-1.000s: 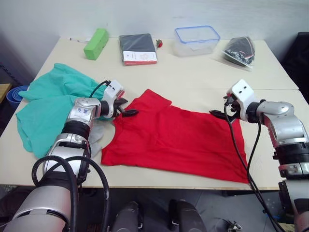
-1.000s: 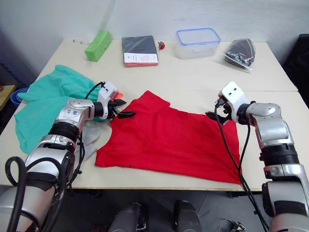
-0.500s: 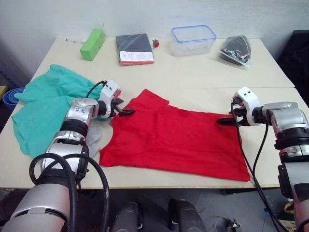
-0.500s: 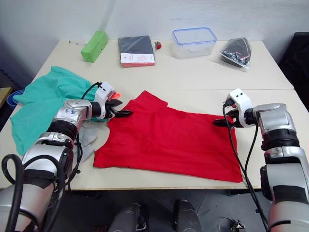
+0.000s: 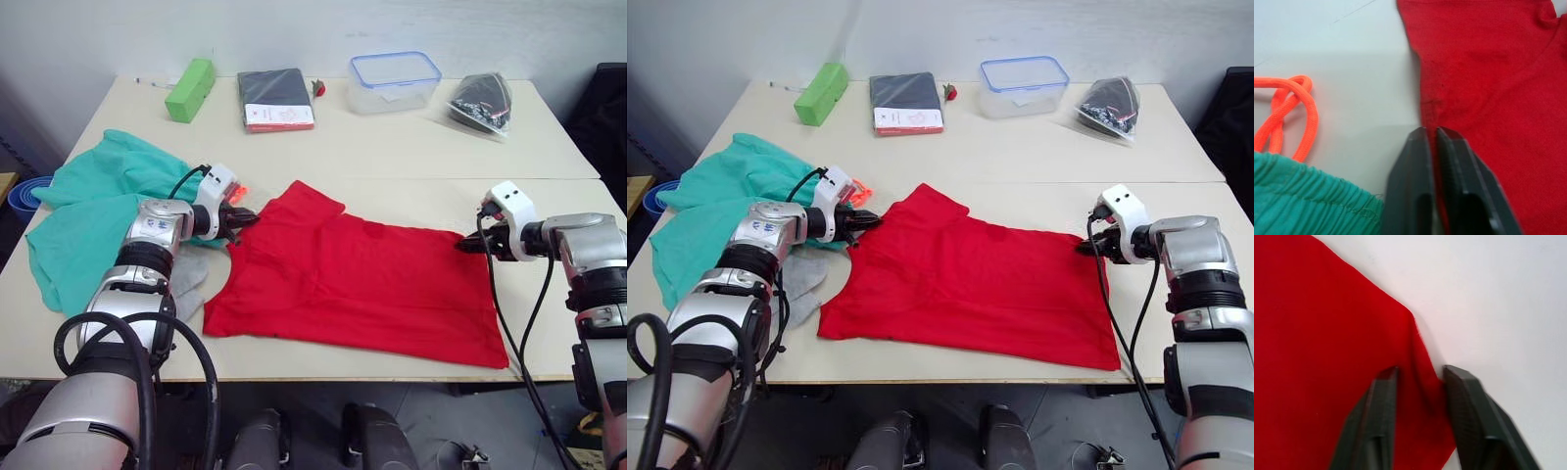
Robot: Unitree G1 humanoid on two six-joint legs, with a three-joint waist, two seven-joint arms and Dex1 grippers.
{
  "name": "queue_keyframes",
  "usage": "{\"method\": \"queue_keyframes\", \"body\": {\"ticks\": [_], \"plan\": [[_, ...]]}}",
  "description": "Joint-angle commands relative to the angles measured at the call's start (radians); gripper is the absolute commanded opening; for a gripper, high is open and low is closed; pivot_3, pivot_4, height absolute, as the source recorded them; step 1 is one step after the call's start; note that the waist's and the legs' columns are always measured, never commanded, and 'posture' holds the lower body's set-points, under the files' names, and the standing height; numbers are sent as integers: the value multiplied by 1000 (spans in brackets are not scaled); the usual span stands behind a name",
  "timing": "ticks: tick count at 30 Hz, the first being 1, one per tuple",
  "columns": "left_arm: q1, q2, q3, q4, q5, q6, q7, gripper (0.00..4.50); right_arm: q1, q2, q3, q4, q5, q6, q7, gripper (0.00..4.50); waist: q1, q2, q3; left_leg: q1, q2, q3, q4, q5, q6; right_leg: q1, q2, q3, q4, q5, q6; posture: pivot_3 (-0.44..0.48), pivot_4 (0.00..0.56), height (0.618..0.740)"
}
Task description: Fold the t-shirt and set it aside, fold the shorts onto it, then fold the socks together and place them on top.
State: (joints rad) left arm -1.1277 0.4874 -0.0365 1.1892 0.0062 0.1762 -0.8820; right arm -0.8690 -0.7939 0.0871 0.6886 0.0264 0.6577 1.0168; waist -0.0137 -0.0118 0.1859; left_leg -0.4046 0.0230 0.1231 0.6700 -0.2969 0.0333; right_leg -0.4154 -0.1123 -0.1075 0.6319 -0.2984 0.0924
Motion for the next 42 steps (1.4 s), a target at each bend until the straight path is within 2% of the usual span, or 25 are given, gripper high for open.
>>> {"method": "queue_keyframes", "body": {"ticks": [1, 9, 15, 21, 26, 32, 38, 42], "plan": [[2, 20, 14, -22, -1, 0, -14, 0, 19, -22, -21, -31, 5, 2, -7, 106, 0, 0, 0, 0, 0, 0, 0, 0, 0, 0, 0, 0, 0, 0, 0, 0, 150, 740], [-15, 5, 18, -27, 2, -8, -21, 0, 51, -24, -43, -80, 14, -12, -19, 47, 0, 0, 0, 0, 0, 0, 2, 0, 0, 0, 0, 0, 2, 0, 0, 0, 150, 740], [-18, 6, 49, -54, -25, -122, -49, 0, 110, -20, -126, -222, 90, -104, -9, 47, 3, 0, 0, 0, -1, 0, 3, 0, 0, 0, -1, 0, 3, 0, 0, 0, 150, 740], [74, 38, 26, -193, -21, -299, -159, 0, 242, -72, -186, -319, 117, -391, 39, 47, 9, 0, 0, 0, -1, 0, 3, 0, 0, -1, -1, 0, 4, 0, 0, 0, 150, 740], [192, 100, -13, -311, 35, -463, -141, 0, 373, -107, -249, -338, 130, -607, 48, 47, 9, 0, 0, 0, 0, 0, 4, 0, 0, -1, -1, 1, 4, 0, 0, 0, 150, 740], [288, 146, 20, -390, 31, -543, -45, 0, 503, -112, -289, -349, 129, -872, 40, 47, 10, 0, 0, 0, 0, 0, 7, -1, 0, 0, -1, 1, 5, 0, 0, 0, 150, 740], [344, 150, 26, -467, 36, -622, 35, 0, 597, -119, -260, -356, 81, -1154, 37, 47, 12, 0, 0, 0, 0, -2, 9, -2, 1, 1, -2, 0, 6, 0, 0, 0, 150, 740], [428, 176, -5, -593, 141, -771, 143, 0, 641, -144, -245, -273, -31, -1430, -23, 47, 11, 0, 0, 0, 0, -1, 9, -2, 2, 2, -2, 1, 6, 0, 0, 0, 150, 740]]}}
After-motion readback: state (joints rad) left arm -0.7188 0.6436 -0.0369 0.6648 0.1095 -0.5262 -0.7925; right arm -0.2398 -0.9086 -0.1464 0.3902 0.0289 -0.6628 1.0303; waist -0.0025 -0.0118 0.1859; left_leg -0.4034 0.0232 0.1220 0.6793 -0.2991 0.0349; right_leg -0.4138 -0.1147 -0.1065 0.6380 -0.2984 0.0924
